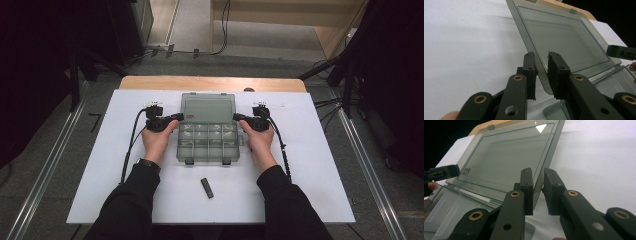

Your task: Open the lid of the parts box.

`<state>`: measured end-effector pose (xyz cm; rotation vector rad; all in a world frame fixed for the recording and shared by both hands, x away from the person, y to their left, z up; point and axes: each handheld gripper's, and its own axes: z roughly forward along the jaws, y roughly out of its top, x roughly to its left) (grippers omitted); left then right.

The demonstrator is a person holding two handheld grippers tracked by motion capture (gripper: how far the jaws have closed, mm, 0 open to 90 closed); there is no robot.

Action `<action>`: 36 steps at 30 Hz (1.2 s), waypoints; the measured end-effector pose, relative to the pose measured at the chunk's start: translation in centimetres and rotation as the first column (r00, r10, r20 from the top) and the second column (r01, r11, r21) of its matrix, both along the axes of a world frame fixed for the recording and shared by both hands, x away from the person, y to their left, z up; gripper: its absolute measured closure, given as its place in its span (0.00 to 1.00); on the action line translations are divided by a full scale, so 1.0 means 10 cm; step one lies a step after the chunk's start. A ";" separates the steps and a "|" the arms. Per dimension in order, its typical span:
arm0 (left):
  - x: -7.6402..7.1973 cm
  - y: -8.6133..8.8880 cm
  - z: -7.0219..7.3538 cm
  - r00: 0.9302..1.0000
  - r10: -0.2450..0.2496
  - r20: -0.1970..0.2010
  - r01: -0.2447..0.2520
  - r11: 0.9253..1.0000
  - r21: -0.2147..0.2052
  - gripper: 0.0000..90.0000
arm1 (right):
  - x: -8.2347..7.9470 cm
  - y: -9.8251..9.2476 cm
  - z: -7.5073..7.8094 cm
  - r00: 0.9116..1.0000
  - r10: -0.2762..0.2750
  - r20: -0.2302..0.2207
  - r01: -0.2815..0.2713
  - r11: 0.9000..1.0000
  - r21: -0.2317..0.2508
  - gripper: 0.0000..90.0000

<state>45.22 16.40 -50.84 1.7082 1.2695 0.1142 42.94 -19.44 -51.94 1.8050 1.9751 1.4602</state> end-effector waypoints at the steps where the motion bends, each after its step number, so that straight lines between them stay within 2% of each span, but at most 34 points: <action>1: 0.00 0.00 0.00 1.000 0.000 -0.001 0.000 1.000 0.000 0.85 | 0.00 0.00 0.00 1.000 0.001 0.000 -0.001 1.000 -0.001 0.85; 11: 0.00 0.00 0.00 1.000 -0.001 -0.005 0.001 1.000 0.003 0.84 | 0.00 0.00 0.00 1.000 0.001 -0.007 -0.001 1.000 -0.003 0.84; 15: 0.00 -0.01 0.00 1.000 0.000 -0.004 0.000 1.000 0.006 0.84 | -0.01 0.03 0.01 1.000 -0.001 0.000 0.001 0.999 -0.033 0.84; 23: 0.00 -0.01 0.00 1.000 -0.001 -0.010 0.001 1.000 0.009 0.84 | -0.01 0.03 0.00 1.000 -0.005 -0.005 0.005 1.000 -0.026 0.84; 28: -0.01 -0.03 0.00 1.000 -0.008 0.006 0.008 1.000 0.028 0.83 | -0.01 0.03 0.00 1.000 0.001 -0.003 -0.001 0.999 -0.032 0.83; 30: -0.02 -0.03 0.02 1.000 -0.017 0.024 0.016 0.999 0.031 0.78 | -0.01 0.02 0.00 1.000 0.002 -0.003 -0.002 1.000 -0.029 0.82; 32: -0.03 -0.02 0.04 0.999 -0.010 0.037 0.009 0.999 0.035 0.70 | -0.02 0.02 0.00 1.000 -0.004 0.005 0.004 1.000 -0.021 0.75; 36: -0.07 0.03 0.07 0.997 -0.017 0.072 0.016 1.000 0.013 0.55 | -0.06 0.02 0.04 0.998 -0.016 0.064 0.020 0.999 -0.047 0.53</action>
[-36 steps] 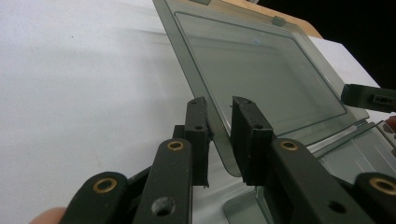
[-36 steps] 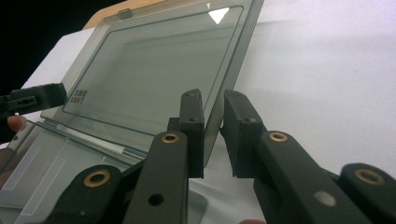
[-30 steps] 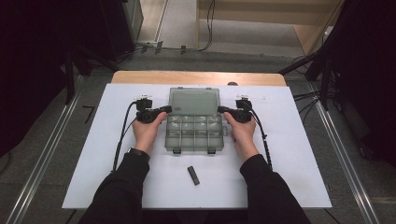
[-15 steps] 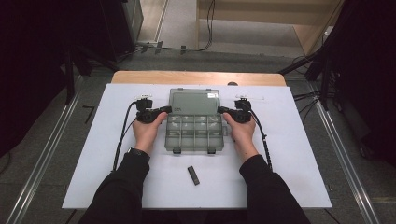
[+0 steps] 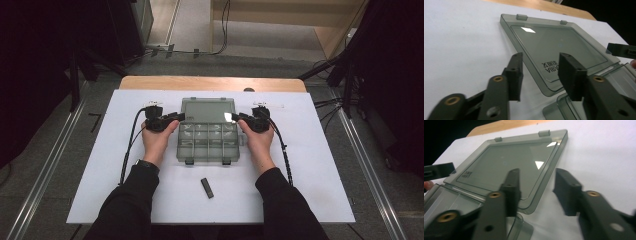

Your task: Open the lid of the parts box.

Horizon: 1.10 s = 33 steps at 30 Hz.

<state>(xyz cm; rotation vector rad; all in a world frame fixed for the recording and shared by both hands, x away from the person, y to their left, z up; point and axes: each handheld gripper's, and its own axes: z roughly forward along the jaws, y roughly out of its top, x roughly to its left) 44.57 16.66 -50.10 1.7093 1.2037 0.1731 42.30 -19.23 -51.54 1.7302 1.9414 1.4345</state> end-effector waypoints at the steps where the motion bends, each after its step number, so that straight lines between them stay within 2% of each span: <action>1: -0.02 0.01 0.01 1.000 -0.014 0.016 0.014 1.000 0.007 0.53 | -0.01 0.00 0.01 1.000 -0.003 0.014 0.003 1.000 -0.013 0.48; 2: -0.04 0.00 0.03 0.999 -0.021 0.033 0.020 0.999 0.026 0.49 | -0.03 0.00 0.03 1.000 -0.003 0.029 0.004 1.000 -0.027 0.45; 3: -0.05 0.00 0.04 0.998 -0.037 0.041 0.036 0.999 0.027 0.43 | -0.05 0.00 0.04 0.999 0.000 0.045 0.002 0.999 -0.035 0.41; 6: -0.08 0.00 0.07 0.997 -0.064 0.042 0.063 0.998 0.029 0.22 | -0.09 0.02 0.09 0.997 0.030 0.069 -0.026 0.998 -0.060 0.26; 7: -0.09 0.00 0.08 0.995 -0.083 0.046 0.083 0.996 0.011 0.19 | -0.11 0.03 0.10 0.996 0.043 0.078 -0.038 0.997 -0.071 0.22; 9: -0.13 0.00 0.12 0.993 -0.098 0.067 0.098 0.995 0.002 0.13 | -0.14 0.05 0.14 0.994 0.054 0.093 -0.044 0.994 -0.098 0.11; 11: -0.17 0.01 0.15 0.989 -0.120 0.090 0.123 0.992 -0.025 0.13 | -0.18 0.06 0.16 0.991 0.048 0.122 -0.029 0.989 -0.147 0.00; 12: -0.19 0.01 0.17 0.987 -0.127 0.094 0.129 0.991 -0.022 0.09 | -0.20 0.06 0.17 0.990 0.045 0.132 -0.024 0.988 -0.151 0.00; 14: -0.23 0.02 0.19 0.980 -0.162 0.112 0.167 0.985 -0.039 0.03 | -0.23 0.03 0.17 0.989 0.056 0.137 -0.037 0.990 -0.136 0.00; 15: -0.26 0.02 0.20 0.978 -0.167 0.125 0.172 0.984 -0.035 0.00 | -0.24 0.02 0.18 0.989 0.056 0.137 -0.037 0.990 -0.139 0.00; 16: -0.29 0.02 0.21 0.975 -0.174 0.138 0.178 0.984 -0.015 0.00 | -0.26 0.02 0.18 0.989 0.058 0.135 -0.040 0.990 -0.138 0.00; 20: -0.37 0.05 0.25 0.968 -0.189 0.164 0.193 0.981 -0.012 0.00 | -0.33 0.01 0.19 0.985 0.082 0.150 -0.060 0.987 -0.150 0.00; 22: -0.41 0.06 0.26 0.966 -0.191 0.175 0.194 0.981 0.003 0.00 | -0.37 0.00 0.20 0.983 0.089 0.158 -0.066 0.987 -0.150 0.00; 27: -0.51 0.10 0.29 0.958 -0.203 0.205 0.204 0.979 0.013 0.00 | -0.45 0.00 0.22 0.980 0.103 0.171 -0.077 0.986 -0.151 0.00; 33: -0.64 0.16 0.29 0.952 -0.207 0.225 0.209 0.978 0.013 0.00 | -0.54 -0.01 0.23 0.974 0.126 0.190 -0.099 0.984 -0.146 0.00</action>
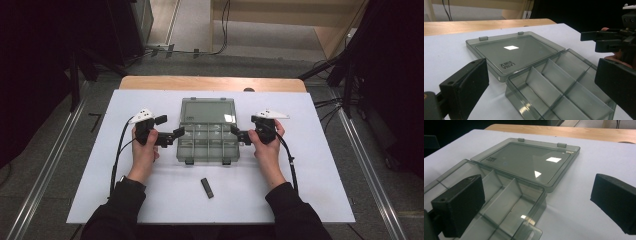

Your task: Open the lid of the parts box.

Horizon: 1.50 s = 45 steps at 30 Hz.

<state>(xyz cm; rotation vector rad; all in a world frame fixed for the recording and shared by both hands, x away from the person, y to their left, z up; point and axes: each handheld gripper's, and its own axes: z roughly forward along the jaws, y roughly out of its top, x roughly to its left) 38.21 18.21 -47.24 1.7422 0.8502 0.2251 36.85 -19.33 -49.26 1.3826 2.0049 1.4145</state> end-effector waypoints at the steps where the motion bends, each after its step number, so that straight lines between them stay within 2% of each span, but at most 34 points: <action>1: -0.02 0.01 -0.01 1.000 0.000 0.004 0.000 1.000 0.002 0.00 | -0.02 0.00 0.01 1.000 0.004 0.000 -0.004 1.000 -0.002 0.00; 3: -0.07 0.01 -0.02 1.000 -0.001 0.004 0.001 1.000 0.004 0.00 | -0.05 0.00 0.01 1.000 0.010 0.009 -0.010 1.000 -0.012 0.00; 8: -0.18 0.04 -0.01 1.000 -0.002 0.022 0.002 1.000 -0.012 0.00 | -0.14 -0.01 0.04 0.999 0.025 0.023 -0.025 1.000 0.004 0.00; 19: -0.39 0.11 -0.05 0.999 -0.009 0.047 0.009 1.000 0.005 0.00 | -0.34 -0.02 0.04 0.998 0.047 0.044 -0.047 0.999 -0.002 0.00; 24: -0.48 0.16 -0.07 0.998 0.004 0.059 -0.004 1.000 0.008 0.00 | -0.42 -0.01 0.05 0.997 0.060 0.055 -0.060 0.998 -0.008 0.00; 26: -0.51 0.18 -0.06 0.998 0.006 0.058 -0.006 1.000 -0.003 0.00 | -0.45 -0.01 0.05 0.996 0.063 0.057 -0.062 0.998 -0.006 0.00; 32: -0.59 0.21 -0.07 0.998 0.006 0.069 -0.007 1.000 0.009 0.00 | -0.53 0.00 0.04 0.995 0.085 0.053 -0.085 0.996 -0.002 0.00; 34: -0.63 0.24 -0.07 0.998 0.007 0.068 -0.006 1.000 -0.009 0.00 | -0.56 0.01 0.03 0.995 0.091 0.049 -0.091 0.996 0.012 0.00; 37: -0.70 0.27 -0.05 0.996 0.003 0.085 -0.003 1.000 0.000 0.00 | -0.62 0.04 0.05 0.993 0.105 0.051 -0.106 0.994 0.007 0.00; 40: -0.76 0.32 -0.04 0.994 0.006 0.105 -0.007 1.000 0.012 0.00 | -0.66 0.06 0.07 0.991 0.120 0.063 -0.120 0.993 -0.006 0.00; 45: -0.83 0.41 -0.05 0.993 0.032 0.111 -0.033 0.999 0.012 0.00 | -0.72 0.09 0.11 0.989 0.132 0.070 -0.132 0.991 -0.008 0.00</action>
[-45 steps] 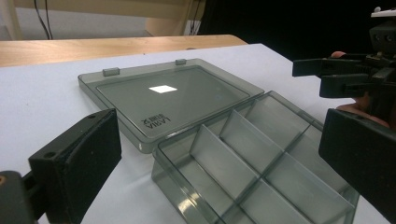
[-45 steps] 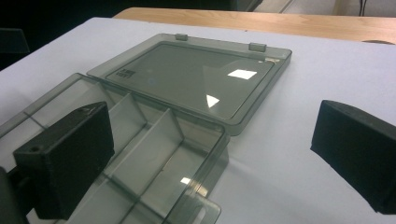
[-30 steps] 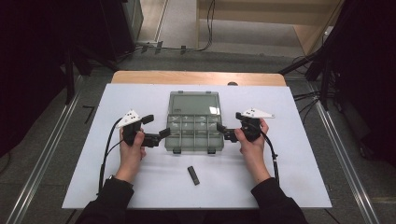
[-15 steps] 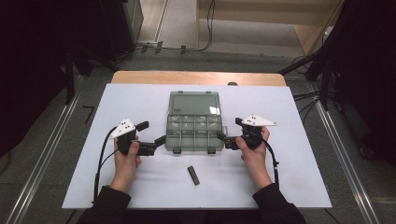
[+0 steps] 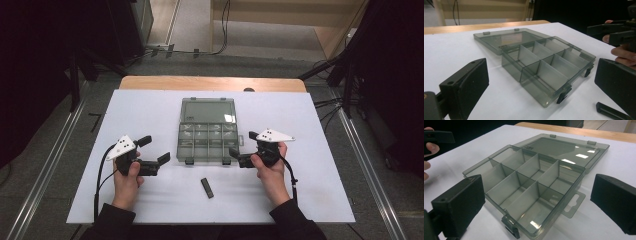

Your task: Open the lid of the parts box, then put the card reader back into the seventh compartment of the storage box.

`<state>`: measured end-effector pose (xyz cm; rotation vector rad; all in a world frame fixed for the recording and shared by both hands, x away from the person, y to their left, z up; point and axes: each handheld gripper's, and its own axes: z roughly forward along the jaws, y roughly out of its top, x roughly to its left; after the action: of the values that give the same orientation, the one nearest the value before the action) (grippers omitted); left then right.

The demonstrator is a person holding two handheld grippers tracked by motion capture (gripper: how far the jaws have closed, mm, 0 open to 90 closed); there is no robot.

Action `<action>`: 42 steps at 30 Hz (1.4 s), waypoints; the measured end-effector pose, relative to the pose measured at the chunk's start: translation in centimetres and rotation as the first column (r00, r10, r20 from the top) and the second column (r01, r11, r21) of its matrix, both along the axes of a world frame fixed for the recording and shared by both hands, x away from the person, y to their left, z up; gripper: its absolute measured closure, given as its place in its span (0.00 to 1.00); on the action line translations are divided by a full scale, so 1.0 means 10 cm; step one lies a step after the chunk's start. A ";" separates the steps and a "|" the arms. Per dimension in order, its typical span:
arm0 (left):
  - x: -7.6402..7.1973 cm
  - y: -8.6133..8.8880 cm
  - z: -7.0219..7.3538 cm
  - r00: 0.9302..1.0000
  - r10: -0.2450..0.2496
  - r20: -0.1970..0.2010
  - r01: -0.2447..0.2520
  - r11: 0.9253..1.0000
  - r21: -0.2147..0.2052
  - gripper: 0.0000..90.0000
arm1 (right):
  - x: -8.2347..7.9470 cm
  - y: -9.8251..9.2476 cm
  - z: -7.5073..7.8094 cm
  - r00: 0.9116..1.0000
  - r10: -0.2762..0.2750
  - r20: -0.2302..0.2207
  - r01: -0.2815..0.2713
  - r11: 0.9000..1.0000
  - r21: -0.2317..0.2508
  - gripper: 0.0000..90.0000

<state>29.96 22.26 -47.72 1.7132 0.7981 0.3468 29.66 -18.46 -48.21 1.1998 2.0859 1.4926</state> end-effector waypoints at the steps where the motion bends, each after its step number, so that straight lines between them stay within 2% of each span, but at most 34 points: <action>1: -0.01 0.01 0.00 1.000 0.003 0.000 -0.003 1.000 0.005 0.00 | -0.01 0.00 0.01 1.000 0.004 0.002 -0.004 1.000 0.001 0.00; 8: -0.11 0.12 0.01 1.000 0.006 0.009 -0.006 1.000 -0.001 0.00 | -0.06 0.02 0.08 1.000 0.026 0.011 -0.026 0.999 0.019 0.00; 12: -0.15 0.18 0.00 1.000 0.011 0.009 -0.011 1.000 0.000 0.00 | -0.09 0.04 0.12 0.999 0.035 0.027 -0.035 0.999 0.008 0.00; 18: -0.23 0.27 -0.01 1.000 0.019 0.012 -0.019 1.000 0.010 0.00 | -0.12 0.09 0.16 0.998 0.063 0.024 -0.064 0.998 0.016 0.00; 27: -0.34 0.43 -0.03 0.999 0.041 0.015 -0.041 0.999 0.010 0.00 | -0.23 0.21 0.26 0.989 0.145 0.042 -0.145 0.989 0.002 0.00; 30: -0.37 0.48 -0.03 0.999 0.043 0.018 -0.043 0.999 0.006 0.00 | -0.27 0.24 0.27 0.985 0.169 0.047 -0.169 0.986 -0.004 0.06; 32: -0.40 0.51 -0.04 0.998 0.051 0.023 -0.051 0.999 0.004 0.00 | -0.30 0.26 0.28 0.980 0.193 0.046 -0.193 0.981 -0.005 0.06; 34: -0.41 0.53 -0.04 0.998 0.054 0.026 -0.054 0.999 0.005 0.00 | -0.32 0.28 0.28 0.973 0.222 0.054 -0.223 0.975 -0.002 0.16; 36: -0.42 0.56 -0.04 0.998 0.055 0.026 -0.056 0.998 0.011 0.00 | -0.34 0.30 0.28 0.958 0.281 0.055 -0.282 0.960 0.005 0.18; 37: -0.42 0.56 -0.05 0.998 0.059 0.025 -0.059 0.998 0.012 0.00 | -0.36 0.32 0.28 0.950 0.308 0.052 -0.309 0.951 0.003 0.23; 40: -0.44 0.58 -0.04 0.998 0.058 0.027 -0.058 0.998 0.009 0.00 | -0.41 0.38 0.27 0.933 0.357 0.044 -0.357 0.934 -0.012 0.28; 42: -0.46 0.59 -0.04 0.998 0.061 0.033 -0.061 0.998 0.009 0.00 | -0.46 0.42 0.26 0.924 0.381 0.045 -0.380 0.925 -0.025 0.38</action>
<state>25.36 28.20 -48.16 1.6911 0.8275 0.4204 25.07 -14.26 -45.61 0.7676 2.3906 1.6391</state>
